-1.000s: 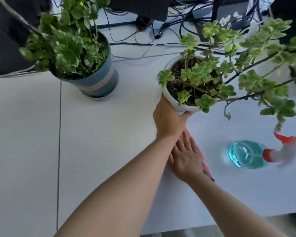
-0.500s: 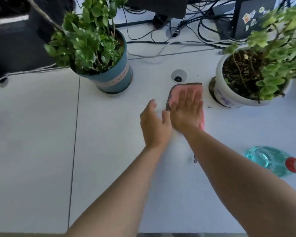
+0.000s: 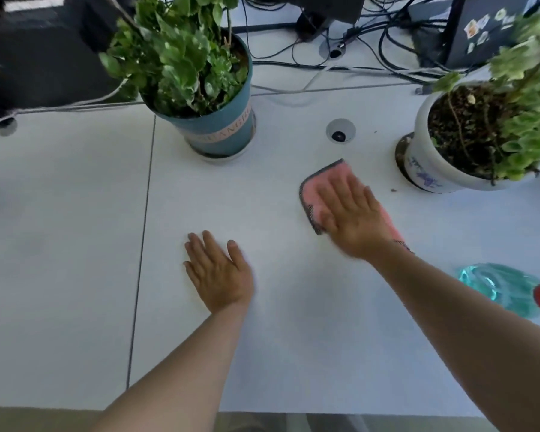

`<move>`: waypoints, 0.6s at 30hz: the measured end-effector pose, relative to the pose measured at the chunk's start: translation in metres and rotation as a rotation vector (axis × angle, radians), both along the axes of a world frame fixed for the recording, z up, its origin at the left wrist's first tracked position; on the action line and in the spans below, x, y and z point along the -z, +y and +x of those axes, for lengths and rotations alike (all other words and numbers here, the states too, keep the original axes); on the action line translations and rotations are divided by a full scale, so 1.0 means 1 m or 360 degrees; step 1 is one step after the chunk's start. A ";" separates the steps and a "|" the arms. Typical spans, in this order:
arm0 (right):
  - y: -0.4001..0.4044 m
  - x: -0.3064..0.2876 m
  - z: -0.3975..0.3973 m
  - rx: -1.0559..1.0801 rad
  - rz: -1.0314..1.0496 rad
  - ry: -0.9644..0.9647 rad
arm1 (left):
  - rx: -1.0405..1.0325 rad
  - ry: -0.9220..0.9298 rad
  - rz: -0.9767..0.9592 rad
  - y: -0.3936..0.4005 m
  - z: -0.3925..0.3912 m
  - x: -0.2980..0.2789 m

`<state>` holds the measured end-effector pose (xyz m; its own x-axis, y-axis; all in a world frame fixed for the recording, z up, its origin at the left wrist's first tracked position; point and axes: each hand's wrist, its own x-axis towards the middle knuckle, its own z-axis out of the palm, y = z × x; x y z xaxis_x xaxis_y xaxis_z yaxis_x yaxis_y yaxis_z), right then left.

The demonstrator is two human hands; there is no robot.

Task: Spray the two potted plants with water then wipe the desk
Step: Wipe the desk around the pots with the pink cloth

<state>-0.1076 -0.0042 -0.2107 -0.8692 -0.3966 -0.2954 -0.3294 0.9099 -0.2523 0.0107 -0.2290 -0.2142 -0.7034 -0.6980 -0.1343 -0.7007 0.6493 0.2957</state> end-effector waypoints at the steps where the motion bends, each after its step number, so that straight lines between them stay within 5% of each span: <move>1: 0.002 -0.002 0.001 0.0299 -0.0017 -0.0040 | -0.0006 -0.0011 -0.0009 0.000 0.001 0.002; 5: -0.046 -0.015 0.057 0.1224 -0.0154 -0.0121 | 0.0003 -0.0052 -0.0009 0.000 0.002 0.002; 11: -0.067 -0.001 0.028 -0.0086 -0.0231 0.0095 | -0.0007 -0.0015 0.0011 0.000 -0.002 0.002; 13: -0.039 -0.002 -0.001 0.0255 -0.0099 0.0060 | -0.0022 -0.0015 0.0009 0.000 -0.002 0.003; 16: -0.007 -0.002 0.030 0.1276 -0.0098 -0.0017 | 0.0000 -0.0050 0.0021 0.000 -0.001 0.002; 18: -0.031 -0.004 0.077 0.1375 -0.0070 -0.0055 | 0.0000 -0.0057 0.0041 -0.001 -0.002 0.001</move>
